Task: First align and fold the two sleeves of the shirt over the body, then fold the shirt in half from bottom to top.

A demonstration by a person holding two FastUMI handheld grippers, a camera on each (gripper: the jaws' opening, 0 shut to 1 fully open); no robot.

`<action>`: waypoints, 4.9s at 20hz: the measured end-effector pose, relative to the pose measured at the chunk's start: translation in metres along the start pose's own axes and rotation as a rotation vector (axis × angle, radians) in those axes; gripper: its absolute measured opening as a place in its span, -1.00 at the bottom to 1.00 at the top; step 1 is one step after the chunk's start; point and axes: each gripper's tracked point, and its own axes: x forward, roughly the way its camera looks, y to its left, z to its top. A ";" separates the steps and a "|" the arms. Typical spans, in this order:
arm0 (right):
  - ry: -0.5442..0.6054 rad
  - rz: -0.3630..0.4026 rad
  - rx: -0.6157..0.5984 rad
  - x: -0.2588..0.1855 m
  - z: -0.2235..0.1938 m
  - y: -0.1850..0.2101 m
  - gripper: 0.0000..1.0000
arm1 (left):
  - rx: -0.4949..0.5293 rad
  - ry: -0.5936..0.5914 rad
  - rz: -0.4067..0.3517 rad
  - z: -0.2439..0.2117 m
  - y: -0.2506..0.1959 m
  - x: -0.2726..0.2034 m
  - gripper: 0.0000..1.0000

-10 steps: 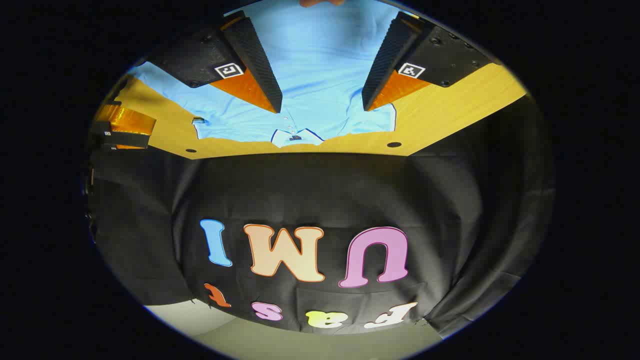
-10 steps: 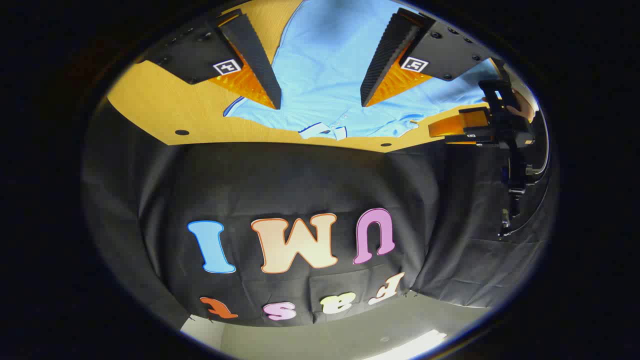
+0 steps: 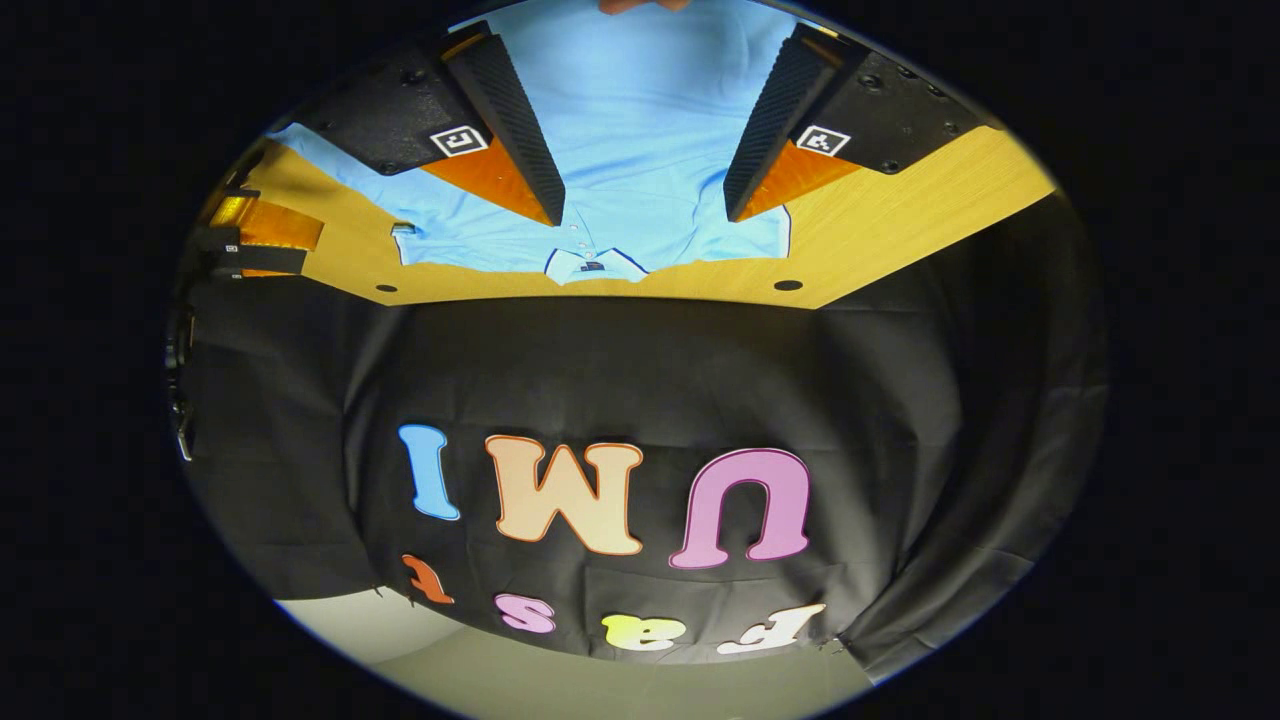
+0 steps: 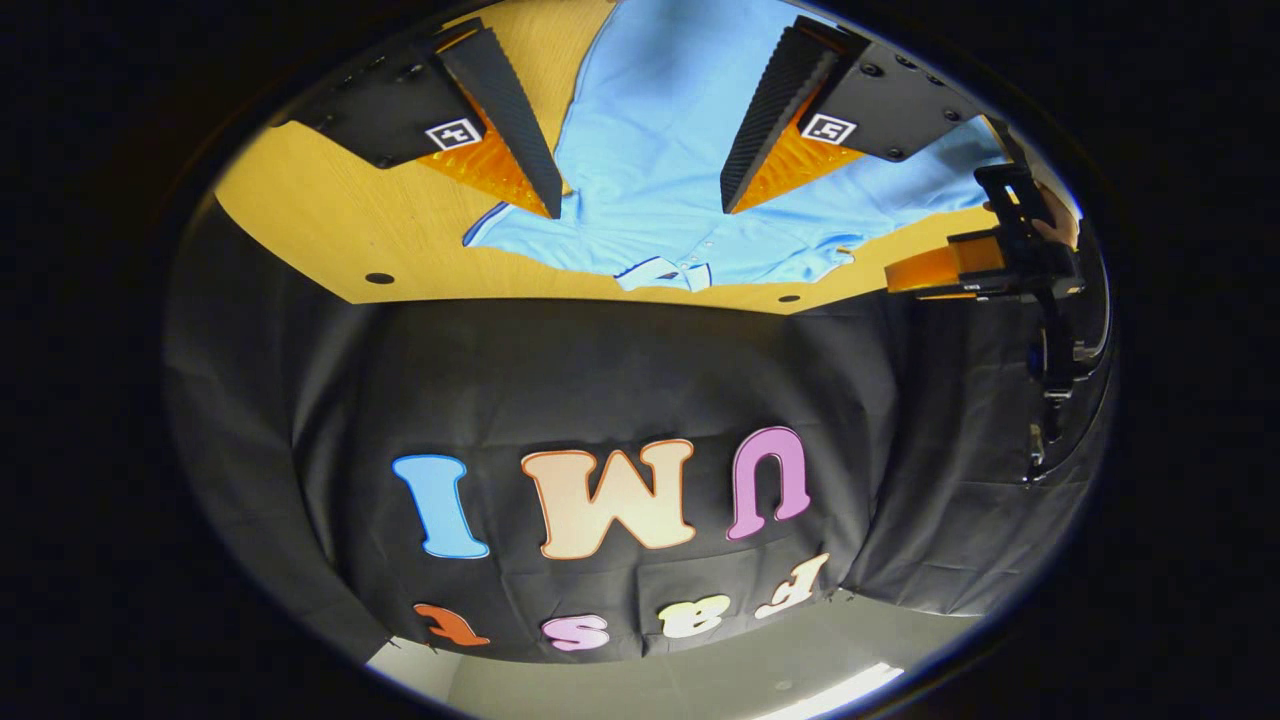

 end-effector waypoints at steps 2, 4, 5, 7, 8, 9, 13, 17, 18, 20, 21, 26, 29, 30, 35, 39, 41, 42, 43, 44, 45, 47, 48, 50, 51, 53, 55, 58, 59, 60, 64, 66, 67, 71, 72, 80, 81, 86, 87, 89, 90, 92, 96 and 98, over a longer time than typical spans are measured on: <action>0.006 0.004 0.005 -0.002 -0.001 0.001 0.98 | -0.007 0.008 0.002 -0.001 0.001 -0.001 0.91; 0.004 0.012 0.013 -0.002 0.000 0.004 0.99 | -0.014 0.011 0.002 -0.002 0.001 -0.001 0.90; 0.002 0.016 0.014 -0.003 0.001 0.005 0.99 | -0.013 0.013 0.003 -0.002 0.001 -0.002 0.90; 0.001 0.008 0.014 0.000 0.003 0.002 1.00 | -0.012 0.013 0.003 -0.002 0.002 -0.002 0.90; 0.001 0.000 0.013 -0.002 0.000 0.000 0.99 | -0.012 0.014 0.002 -0.002 0.001 -0.002 0.91; 0.001 -0.004 0.014 0.000 0.001 -0.002 0.99 | -0.008 0.013 0.001 -0.002 0.001 -0.002 0.91; 0.014 -0.006 0.049 0.012 0.006 -0.008 0.99 | -0.008 0.011 -0.007 0.002 0.000 -0.003 0.91; 0.089 -0.070 0.085 0.048 0.012 -0.038 0.98 | -0.024 0.007 -0.004 0.005 0.006 -0.004 0.90; 0.111 -0.093 0.092 0.058 0.013 -0.046 0.98 | -0.029 0.005 -0.003 0.006 0.008 -0.004 0.90; 0.159 -0.133 0.051 0.081 0.013 -0.063 1.00 | -0.032 0.001 0.003 0.008 0.012 -0.004 0.91; 0.183 -0.150 0.030 0.092 0.011 -0.071 0.99 | -0.031 -0.001 0.007 0.009 0.015 -0.004 0.90; 0.335 -0.135 0.084 0.144 -0.010 -0.085 0.99 | -0.029 0.004 0.012 0.009 0.021 -0.004 0.90; 0.386 -0.176 0.063 0.172 -0.016 -0.104 0.99 | -0.025 -0.002 0.012 0.012 0.024 -0.005 0.90; 0.393 -0.202 0.049 0.180 -0.020 -0.114 0.99 | -0.030 -0.001 0.011 0.011 0.024 -0.004 0.90; 0.487 -0.300 0.047 0.199 -0.055 -0.156 0.97 | -0.030 0.017 0.040 0.006 0.036 -0.002 0.90; 0.540 -0.308 0.040 0.199 -0.077 -0.164 1.00 | -0.032 0.021 0.024 0.005 0.031 -0.001 0.90; 0.543 -0.298 0.043 0.201 -0.080 -0.161 0.99 | -0.033 0.022 0.020 0.005 0.030 -0.002 0.90; 0.541 -0.287 0.053 0.202 -0.080 -0.159 0.99 | -0.033 0.024 0.020 0.004 0.030 -0.002 0.90; 0.546 -0.283 0.065 0.202 -0.081 -0.158 0.99 | -0.035 0.027 0.023 0.003 0.031 -0.002 0.90; 0.542 -0.282 0.063 0.203 -0.081 -0.159 0.83 | -0.035 0.028 0.022 0.003 0.031 -0.001 0.90; 0.537 -0.277 0.060 0.204 -0.080 -0.159 0.91 | -0.036 0.031 0.021 0.003 0.030 -0.001 0.90; 0.531 -0.267 0.056 0.204 -0.080 -0.159 0.80 | -0.041 0.036 0.020 0.002 0.031 -0.001 0.90; 0.530 -0.264 0.059 0.205 -0.081 -0.159 0.72 | -0.044 0.038 0.022 0.000 0.031 -0.001 0.90; 0.528 -0.257 0.060 0.205 -0.080 -0.159 0.46 | -0.043 0.042 0.028 -0.001 0.033 0.000 0.90; 0.526 -0.251 0.062 0.207 -0.079 -0.157 0.38 | -0.044 0.042 0.033 0.000 0.035 0.000 0.90; 0.528 -0.245 0.070 0.207 -0.078 -0.152 -0.03 | -0.052 0.042 0.033 0.000 0.036 0.000 0.90; 0.531 -0.249 0.074 0.209 -0.079 -0.147 -0.51 | -0.056 0.046 0.036 -0.001 0.039 0.000 0.90; 0.535 -0.248 0.077 0.208 -0.078 -0.145 -0.86 | -0.056 0.047 0.038 -0.002 0.040 0.000 0.89; 0.541 -0.251 0.082 0.207 -0.078 -0.145 -0.86 | -0.058 0.046 0.035 -0.001 0.040 0.000 0.89; 0.541 -0.254 0.088 0.207 -0.078 -0.144 -0.86 | -0.058 0.043 0.035 0.000 0.041 -0.001 0.90; 0.558 -0.271 0.121 0.205 -0.078 -0.143 -0.91 | -0.055 0.040 0.034 0.002 0.042 -0.001 0.90; 0.555 -0.293 0.114 0.207 -0.078 -0.144 -0.92 | -0.055 0.043 0.033 0.001 0.041 -0.002 0.90; 0.552 -0.303 0.111 0.207 -0.076 -0.144 -0.92 | -0.053 0.041 0.029 0.002 0.040 -0.003 0.90; 0.496 -0.270 0.136 0.213 -0.052 -0.124 -0.94 | -0.049 0.041 0.026 0.003 0.041 -0.002 0.90; 0.474 -0.256 0.158 0.214 -0.043 -0.116 -0.94 | -0.049 0.043 0.026 0.002 0.041 -0.003 0.89; 0.366 -0.079 0.216 0.242 0.004 -0.011 -0.95 | -0.077 0.032 0.028 0.010 0.049 -0.007 0.90; 0.376 -0.054 0.204 0.246 -0.003 0.005 -0.95 | -0.077 0.033 0.028 0.011 0.049 -0.008 0.90; 0.494 0.052 0.150 0.258 -0.064 0.072 -0.95 | -0.079 0.021 0.016 0.015 0.047 -0.007 0.90; 0.502 0.073 0.157 0.258 -0.067 0.081 -0.95 | -0.080 0.023 0.016 0.016 0.047 -0.006 0.90; 0.505 0.138 0.175 0.250 -0.066 0.101 -0.89 | -0.082 0.027 0.019 0.011 0.049 -0.006 0.90; 0.501 0.170 0.178 0.245 -0.062 0.108 -0.82 | -0.083 0.030 0.024 0.010 0.051 -0.003 0.89; 0.489 0.217 0.165 0.236 -0.050 0.118 -0.57 | -0.087 0.042 0.029 0.006 0.053 0.002 0.89; 0.449 0.253 0.140 0.218 -0.028 0.126 0.99 | -0.087 0.069 0.035 -0.005 0.055 0.007 0.90; 0.427 0.250 0.135 0.205 -0.021 0.121 0.96 | -0.088 0.068 0.041 -0.005 0.058 0.009 0.90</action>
